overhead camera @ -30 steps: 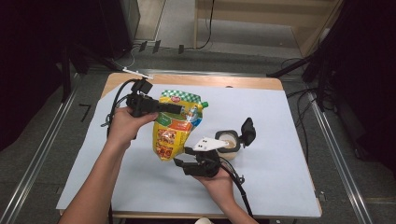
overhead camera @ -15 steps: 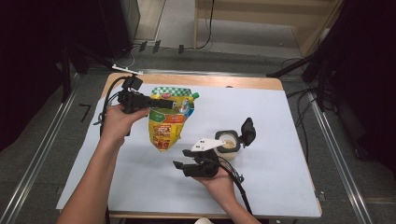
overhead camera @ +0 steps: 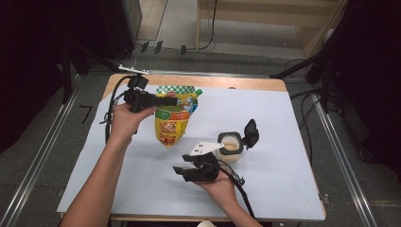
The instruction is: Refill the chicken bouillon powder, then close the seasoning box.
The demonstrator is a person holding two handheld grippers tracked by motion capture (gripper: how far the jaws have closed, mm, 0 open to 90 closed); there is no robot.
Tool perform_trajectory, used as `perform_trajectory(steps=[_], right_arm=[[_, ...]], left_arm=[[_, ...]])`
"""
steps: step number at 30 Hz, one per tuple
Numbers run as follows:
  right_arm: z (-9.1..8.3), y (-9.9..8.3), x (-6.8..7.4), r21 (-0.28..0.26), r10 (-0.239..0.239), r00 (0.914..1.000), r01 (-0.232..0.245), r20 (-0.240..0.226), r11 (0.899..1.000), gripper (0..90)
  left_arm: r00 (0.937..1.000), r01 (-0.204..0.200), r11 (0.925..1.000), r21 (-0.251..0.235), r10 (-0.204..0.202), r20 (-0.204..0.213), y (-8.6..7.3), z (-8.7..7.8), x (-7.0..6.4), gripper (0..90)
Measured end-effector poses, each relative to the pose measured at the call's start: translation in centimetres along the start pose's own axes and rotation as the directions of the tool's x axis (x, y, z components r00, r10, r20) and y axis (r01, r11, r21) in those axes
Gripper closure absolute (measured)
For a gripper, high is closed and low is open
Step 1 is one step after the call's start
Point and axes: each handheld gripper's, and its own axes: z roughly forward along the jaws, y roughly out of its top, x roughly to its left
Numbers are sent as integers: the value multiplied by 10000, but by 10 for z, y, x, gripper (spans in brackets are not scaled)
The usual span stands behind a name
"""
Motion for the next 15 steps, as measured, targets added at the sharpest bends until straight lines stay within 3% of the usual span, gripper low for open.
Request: perform_trajectory(steps=[11, 15], right_arm=[[-2, 1, -1, -26, 47, 10000, -47, 26, 10000, 453], [-3, 1, -1, -73, -11, 10000, 11, 34, 10000, 453]], left_arm=[[9986, 182, 9995, 277, -167, -510, -5, 8, 16, 880], [9988, 346, 9992, 199, -339, -357, -7, 8, 21, 873]])
